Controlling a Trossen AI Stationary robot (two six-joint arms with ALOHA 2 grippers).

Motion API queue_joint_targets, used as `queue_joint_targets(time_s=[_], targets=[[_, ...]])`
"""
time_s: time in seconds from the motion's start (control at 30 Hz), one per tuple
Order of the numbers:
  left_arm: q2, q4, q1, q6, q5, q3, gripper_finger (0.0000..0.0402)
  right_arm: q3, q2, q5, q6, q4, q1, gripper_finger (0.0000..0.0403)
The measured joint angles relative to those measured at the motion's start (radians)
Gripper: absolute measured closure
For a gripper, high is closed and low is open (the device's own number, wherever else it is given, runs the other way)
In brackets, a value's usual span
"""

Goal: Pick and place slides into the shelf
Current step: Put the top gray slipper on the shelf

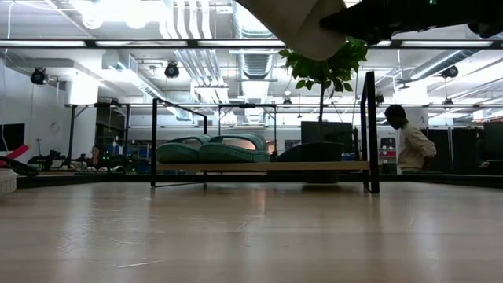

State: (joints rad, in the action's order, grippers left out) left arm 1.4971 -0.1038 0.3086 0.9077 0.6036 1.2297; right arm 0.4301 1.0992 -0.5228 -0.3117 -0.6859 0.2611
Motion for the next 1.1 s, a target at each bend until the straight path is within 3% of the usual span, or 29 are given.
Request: queue_joint_targets(time_s=[0.13, 0.2, 0.4, 0.63, 0.77, 1.1], targets=[[-0.007, -0.007, 0.022, 0.114, 0.029, 0.003, 0.0212, -0.002, 0.001, 0.001, 0.072, 0.089, 0.0, 0.0379], [-0.014, -0.023, 0.042, 0.187, 0.095, 0.005, 0.0197, -0.003, 0.003, 0.006, 0.108, 0.133, 0.0, 0.0379], [-0.016, -0.035, 0.14, 0.336, 0.393, 0.006, 0.019, 0.004, -0.014, 0.0, 0.14, 0.131, 0.008, 0.0379], [-0.016, -0.034, 0.256, 0.386, 0.751, 0.002, 0.019, 0.022, -0.099, 0.034, 0.147, 0.182, 0.022, 0.0379], [-0.015, -0.005, 0.305, 0.377, 0.749, -0.007, 0.0193, 0.022, -0.167, 0.135, 0.239, 0.214, 0.023, 0.0379], [-0.013, -0.012, 0.31, 0.373, 0.741, -0.028, 0.0227, 0.023, -0.366, 0.225, 0.43, 0.483, 0.032, 0.0379]])
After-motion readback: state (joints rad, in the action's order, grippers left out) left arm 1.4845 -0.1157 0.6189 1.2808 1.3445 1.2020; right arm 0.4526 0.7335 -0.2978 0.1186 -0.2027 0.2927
